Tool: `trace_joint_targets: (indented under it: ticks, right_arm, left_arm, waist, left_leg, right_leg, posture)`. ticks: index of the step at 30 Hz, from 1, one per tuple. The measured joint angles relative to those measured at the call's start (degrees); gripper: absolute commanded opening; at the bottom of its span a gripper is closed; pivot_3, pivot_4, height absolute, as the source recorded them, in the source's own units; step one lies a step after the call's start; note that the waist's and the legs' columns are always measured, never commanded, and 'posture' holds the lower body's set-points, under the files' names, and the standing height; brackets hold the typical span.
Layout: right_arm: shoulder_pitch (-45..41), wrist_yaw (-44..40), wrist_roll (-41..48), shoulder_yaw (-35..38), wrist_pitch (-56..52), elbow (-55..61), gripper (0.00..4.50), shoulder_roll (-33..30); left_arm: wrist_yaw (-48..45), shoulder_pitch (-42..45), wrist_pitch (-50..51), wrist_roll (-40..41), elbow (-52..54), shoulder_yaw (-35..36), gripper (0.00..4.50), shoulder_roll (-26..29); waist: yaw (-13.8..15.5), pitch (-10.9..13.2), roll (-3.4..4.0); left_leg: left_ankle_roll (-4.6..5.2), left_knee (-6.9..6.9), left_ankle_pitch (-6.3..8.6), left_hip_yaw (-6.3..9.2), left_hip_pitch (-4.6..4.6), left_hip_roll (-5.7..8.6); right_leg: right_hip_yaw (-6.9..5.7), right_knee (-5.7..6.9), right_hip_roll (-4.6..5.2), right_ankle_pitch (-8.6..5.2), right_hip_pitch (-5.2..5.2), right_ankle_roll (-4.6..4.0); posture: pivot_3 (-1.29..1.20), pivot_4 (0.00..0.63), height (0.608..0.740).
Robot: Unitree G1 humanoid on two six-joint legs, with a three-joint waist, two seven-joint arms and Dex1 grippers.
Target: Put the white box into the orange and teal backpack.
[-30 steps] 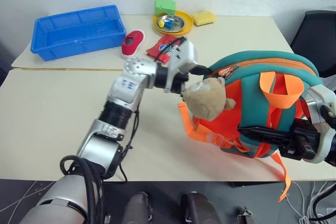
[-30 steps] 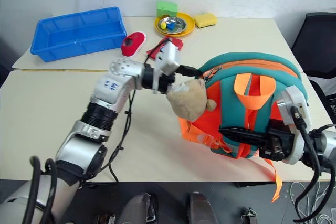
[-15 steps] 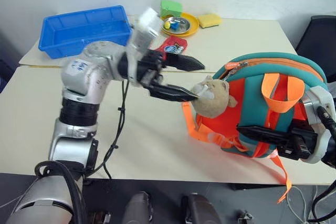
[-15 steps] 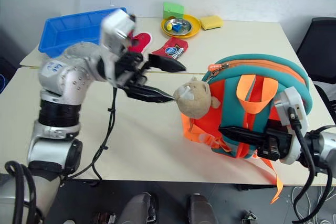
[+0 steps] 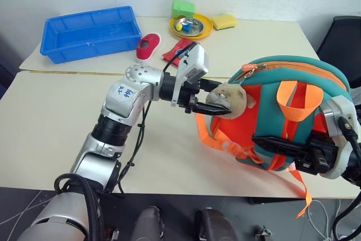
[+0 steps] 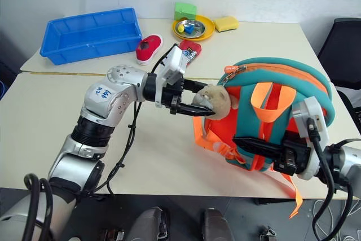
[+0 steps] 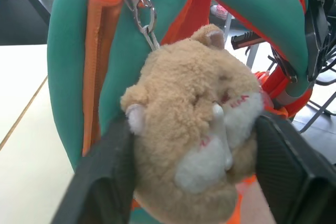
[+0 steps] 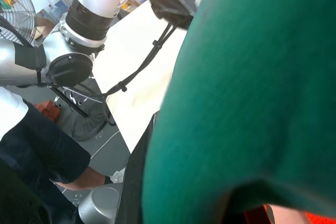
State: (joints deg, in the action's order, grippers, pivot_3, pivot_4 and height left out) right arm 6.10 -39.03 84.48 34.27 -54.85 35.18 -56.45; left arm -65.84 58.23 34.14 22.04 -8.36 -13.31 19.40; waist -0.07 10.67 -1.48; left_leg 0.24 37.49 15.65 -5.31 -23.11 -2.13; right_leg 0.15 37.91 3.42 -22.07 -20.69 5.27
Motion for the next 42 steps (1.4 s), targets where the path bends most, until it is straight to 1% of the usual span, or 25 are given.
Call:
trace_joint_targets:
  ticks: [1, 3, 5, 10, 12, 14, 16, 19, 21, 23, 24, 25, 26, 27, 30, 31, 32, 33, 35, 36, 38, 42]
  right_arm:
    - [0.6, -0.1, 0.0, 0.1, 0.2, 0.4, 0.00, 0.3]
    - [2.1, -0.6, -0.2, 0.6, 0.7, 0.6, 0.00, 0.3]
    - [3.2, -1.4, -0.5, 1.8, 1.0, 0.6, 0.00, 0.3]
    - [4.4, -3.4, -0.6, 3.6, 1.1, 0.5, 0.00, 0.3]
    - [4.5, -4.1, -0.6, 4.5, 1.1, 0.4, 0.00, 0.3]
    - [5.2, -4.8, -0.6, 4.6, 1.1, 0.4, 0.00, 0.3]
    - [5.9, -5.4, -1.2, 4.7, 1.2, 0.4, 0.00, 0.4]
    - [6.1, -5.8, -2.7, 4.8, 2.3, 0.4, 0.00, 1.3]
    - [6.1, -5.6, -4.1, 4.8, 3.2, 0.4, 0.00, 2.1]
    - [5.8, -5.0, -6.2, 4.7, 4.5, 0.5, 0.00, 2.9]
    - [5.8, -4.8, -8.3, 4.3, 5.3, 0.6, 0.31, 2.9]
    - [5.9, -4.8, -10.1, 4.1, 5.8, 0.7, 0.64, 2.9]
    - [6.2, -5.0, -12.9, 3.7, 6.5, 0.7, 0.85, 2.7]
    - [6.7, -5.4, -15.0, 3.5, 6.8, 0.6, 1.20, 2.4]
    - [11.2, -10.3, -20.7, 4.6, 7.7, -0.9, 2.14, -0.1]
    - [13.7, -14.0, -22.7, 7.5, 7.7, -3.1, 2.55, -1.3]
    - [14.4, -15.8, -23.5, 9.7, 7.5, -4.9, 2.85, -1.8]
    - [15.4, -18.6, -24.0, 13.3, 7.0, -7.5, 3.25, -3.1]
    - [17.9, -24.8, -26.0, 21.0, 6.0, -12.5, 3.84, -6.3]
    - [20.2, -29.8, -28.2, 26.2, 5.9, -16.6, 4.21, -8.5]
    - [22.1, -35.1, -31.8, 32.0, 6.1, -23.1, 4.21, -10.2]
    - [22.1, -41.5, -36.8, 36.6, 6.0, -33.6, 4.21, -13.9]
  left_arm:
    - [-0.5, 0.6, -0.3, 0.1, -1.1, 0.1, 1.84, 0.4]
    - [-1.7, 2.1, -0.9, 0.1, -3.6, 0.9, 1.39, 1.7]
    - [-3.1, 4.1, -2.6, -0.6, -6.8, 1.1, 1.12, 3.7]
    - [-6.3, 6.7, -11.3, -5.9, -18.3, 1.0, 1.12, 8.6]
    - [-8.1, 6.2, -17.6, -9.0, -22.0, -0.7, 1.12, 9.4]
    - [-9.8, 3.6, -25.2, -12.4, -23.7, -2.7, 1.12, 10.2]
    - [-10.5, 0.2, -29.3, -14.6, -23.9, -4.5, 1.12, 9.4]
    - [-8.7, -5.3, -33.7, -17.7, -23.3, -7.8, 1.12, 5.6]
    - [-6.8, -6.5, -37.4, -19.8, -21.5, -8.8, 1.12, 4.8]
    - [-4.9, -7.1, -39.3, -21.7, -20.4, -9.4, 1.12, 4.1]
    - [-4.1, -7.4, -38.4, -21.9, -20.0, -9.2, 1.10, 3.6]
    - [-3.7, -7.5, -37.5, -21.9, -19.7, -9.0, 1.41, 3.3]
    - [-3.5, -7.5, -35.3, -21.7, -19.3, -8.4, 1.75, 3.0]
    - [-3.8, -7.5, -33.2, -21.2, -19.1, -7.9, 2.00, 3.1]
    - [-8.4, -8.5, -26.6, -17.5, -16.7, -6.2, 2.93, 6.4]
    - [-12.0, -9.6, -23.3, -15.0, -14.4, -5.0, 3.29, 9.2]
    - [-13.6, -9.9, -21.3, -13.5, -13.6, -4.3, 3.60, 10.6]
    - [-16.1, -10.2, -18.2, -11.2, -11.9, -3.3, 3.94, 12.5]
    - [-20.2, -10.4, -12.7, -7.0, -9.5, -1.0, 4.49, 17.0]
    - [-20.2, -10.2, -9.4, -4.4, -8.7, 1.6, 4.50, 20.3]
    - [-20.2, -9.2, -6.4, -2.0, -8.6, 4.9, 4.50, 24.4]
    - [-20.2, -6.8, -2.8, 1.8, -9.3, 8.5, 4.50, 30.2]
  waist:
    - [0.0, 0.0, 0.00]
    - [-0.1, 0.0, 0.00]
    - [-0.1, 0.0, 0.00]
    - [-0.1, 0.0, 0.00]
    - [0.0, 0.0, 0.00]
    - [0.0, 0.0, 0.01]
    - [0.0, 0.0, 0.00]
    - [0.0, 0.0, 0.00]
    - [0.1, 0.0, -0.05]
    - [0.3, -0.1, 0.07]
    - [0.3, -0.2, 0.09]
    - [0.3, -0.2, 0.08]
    - [0.3, -0.2, 0.08]
    - [0.3, -0.2, 0.08]
    - [0.0, -0.2, 0.08]
    - [-0.3, -0.1, 0.09]
    - [-0.4, -0.1, 0.09]
    - [-0.5, -0.1, 0.13]
    - [-0.5, -0.1, 0.15]
    - [-0.4, -0.1, 0.15]
    - [-0.2, -0.1, 0.12]
    - [-0.2, -0.1, 0.12]
  left_leg:
    - [0.00, 0.00, 0.00, 0.00, 0.00, 0.00]
    - [0.00, 0.00, 0.00, -0.01, 0.00, 0.00]
    - [0.00, -0.02, 0.00, -0.01, 0.01, 0.00]
    - [0.00, -0.05, 0.00, -0.02, 0.03, 0.00]
    - [0.01, -0.03, 0.01, -0.02, 0.01, 0.01]
    - [0.06, -0.05, 0.03, -0.03, 0.02, 0.02]
    - [0.07, -0.05, 0.04, -0.02, 0.00, 0.01]
    - [0.11, 0.01, 0.06, -0.01, -0.02, 0.02]
    - [0.12, 0.03, 0.07, 0.03, 0.01, 0.01]
    - [0.18, 0.03, 0.11, 0.02, 0.14, 0.07]
    - [0.25, 0.04, 0.14, 0.03, 0.14, 0.09]
    - [0.31, 0.06, 0.17, 0.04, 0.13, 0.10]
    - [0.37, 0.07, 0.19, 0.05, 0.12, 0.12]
    - [0.37, 0.07, 0.19, 0.05, 0.11, 0.14]
    - [0.18, -0.03, 0.08, 0.04, 0.00, 0.13]
    - [0.15, -0.14, 0.07, 0.02, 0.03, 0.13]
    - [0.13, -0.16, 0.06, 0.03, 0.04, 0.13]
    - [0.12, -0.16, 0.06, 0.02, 0.04, 0.14]
    - [0.11, -0.18, 0.05, 0.03, 0.08, 0.13]
    - [0.12, -0.19, 0.06, 0.07, 0.11, 0.12]
    - [0.20, -0.22, 0.10, 0.09, 0.22, 0.14]
    - [0.40, -0.24, 0.21, 0.07, 0.23, 0.28]
  right_leg:
    - [0.00, 0.00, 0.00, 0.00, 0.00, 0.00]
    - [0.01, 0.01, -0.01, 0.00, -0.01, 0.00]
    - [0.00, 0.00, -0.02, 0.00, -0.01, 0.00]
    - [-0.01, -0.01, -0.02, 0.00, -0.01, 0.00]
    - [-0.02, -0.04, 0.01, 0.00, -0.01, 0.00]
    - [-0.01, -0.07, 0.03, 0.00, 0.00, 0.00]
    - [-0.02, -0.07, 0.04, 0.00, 0.00, 0.00]
    - [-0.01, -0.06, 0.05, 0.00, 0.00, 0.00]
    - [-0.04, -0.06, 0.05, 0.00, 0.05, 0.00]
    - [-0.03, -0.06, 0.10, 0.00, 0.19, 0.00]
    - [-0.02, -0.04, 0.12, 0.00, 0.20, 0.00]
    - [-0.03, -0.04, 0.12, 0.01, 0.21, 0.01]
    - [-0.03, -0.04, 0.13, 0.02, 0.21, 0.02]
    - [-0.03, -0.03, 0.13, 0.02, 0.20, 0.03]
    - [-0.04, -0.06, 0.10, 0.01, 0.06, 0.02]
    - [0.01, -0.08, 0.08, 0.01, -0.01, 0.02]
    - [0.02, -0.06, 0.05, 0.01, 0.00, 0.02]
    - [0.02, -0.07, 0.06, 0.01, -0.04, 0.02]
    - [0.02, -0.06, 0.04, 0.01, -0.02, 0.01]
    - [0.01, -0.09, 0.03, 0.01, 0.02, 0.01]
    - [0.02, -0.17, 0.05, 0.01, 0.16, 0.01]
    - [0.04, -0.19, 0.23, 0.01, 0.17, 0.01]
  posture:
    - [0.00, 0.150, 0.740]
    - [0.00, 0.150, 0.740]
    - [0.00, 0.150, 0.740]
    - [0.00, 0.150, 0.740]
    - [0.00, 0.150, 0.740]
    - [0.00, 0.150, 0.740]
    - [0.00, 0.150, 0.740]
    - [0.00, 0.150, 0.740]
    - [0.00, 0.150, 0.740]
    - [0.00, 0.150, 0.740]
    - [0.00, 0.150, 0.740]
    - [0.00, 0.150, 0.740]
    - [0.00, 0.150, 0.740]
    - [0.00, 0.150, 0.740]
    - [0.00, 0.150, 0.740]
    - [0.00, 0.150, 0.740]
    - [0.00, 0.150, 0.740]
    - [0.00, 0.150, 0.740]
    - [0.00, 0.150, 0.740]
    - [0.00, 0.150, 0.740]
    - [0.00, 0.150, 0.740]
    - [0.00, 0.150, 0.740]
